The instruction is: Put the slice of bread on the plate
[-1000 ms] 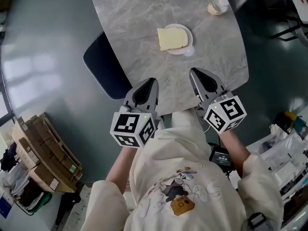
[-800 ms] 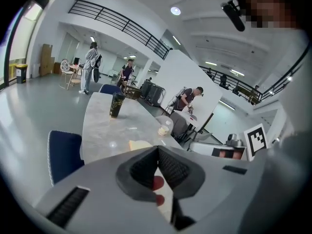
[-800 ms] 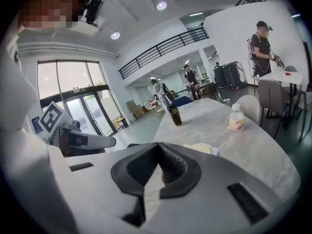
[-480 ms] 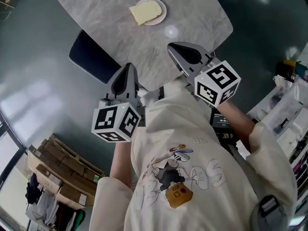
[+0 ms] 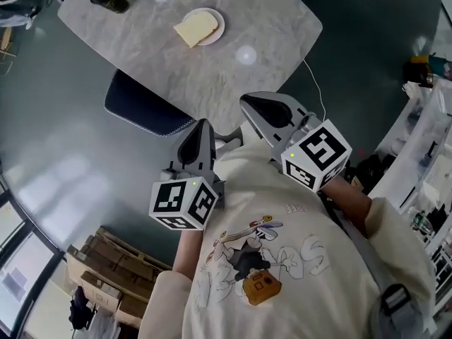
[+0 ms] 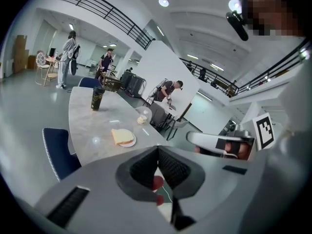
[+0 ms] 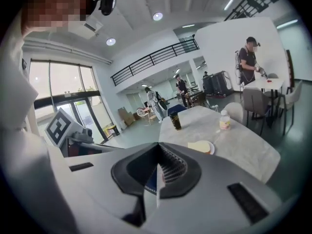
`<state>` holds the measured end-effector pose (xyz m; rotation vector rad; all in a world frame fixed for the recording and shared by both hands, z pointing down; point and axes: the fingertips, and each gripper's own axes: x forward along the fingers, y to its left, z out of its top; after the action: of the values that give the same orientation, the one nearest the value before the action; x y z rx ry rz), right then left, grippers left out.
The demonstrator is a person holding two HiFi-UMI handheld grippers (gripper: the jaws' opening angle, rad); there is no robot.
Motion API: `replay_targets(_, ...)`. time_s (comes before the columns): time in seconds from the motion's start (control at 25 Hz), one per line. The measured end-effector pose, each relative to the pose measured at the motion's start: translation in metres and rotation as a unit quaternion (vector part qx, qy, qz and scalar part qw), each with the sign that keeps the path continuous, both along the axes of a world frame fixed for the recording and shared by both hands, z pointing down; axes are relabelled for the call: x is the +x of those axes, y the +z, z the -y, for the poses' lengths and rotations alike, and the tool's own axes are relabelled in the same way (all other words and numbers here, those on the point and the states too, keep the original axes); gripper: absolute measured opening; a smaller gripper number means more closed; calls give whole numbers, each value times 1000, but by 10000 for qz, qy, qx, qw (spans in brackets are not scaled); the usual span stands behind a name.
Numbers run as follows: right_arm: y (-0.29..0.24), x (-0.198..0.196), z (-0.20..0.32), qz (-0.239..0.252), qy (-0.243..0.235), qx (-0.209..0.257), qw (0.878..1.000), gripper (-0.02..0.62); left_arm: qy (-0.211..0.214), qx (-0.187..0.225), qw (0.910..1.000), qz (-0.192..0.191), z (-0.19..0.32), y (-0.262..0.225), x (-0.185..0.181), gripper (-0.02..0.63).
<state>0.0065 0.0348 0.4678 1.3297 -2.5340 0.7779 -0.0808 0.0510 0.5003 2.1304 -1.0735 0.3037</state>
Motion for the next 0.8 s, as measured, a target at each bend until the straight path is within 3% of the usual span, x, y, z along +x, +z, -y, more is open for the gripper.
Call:
replay_targets(0.24, -12, -6, -42, -614, 552, 468, 9955, 5, 241, 186, 9995, 129, -26, -22, -9, 11)
replay_targets(0.48, -32, -8, -48, -557, 699, 1230, 9884, 5, 167, 498, 9983, 235, -29, -25, -9, 11)
replay_targets(0.64, -41, -8, -55, -640, 805, 1268, 9866, 5, 232, 474, 9984, 213, -25, -29, -7, 11)
replay_targets(0.8, -48, -12, -53, -810, 712, 1328, 9853, 6, 197, 702, 9970, 248, -22, -43, -12, 11)
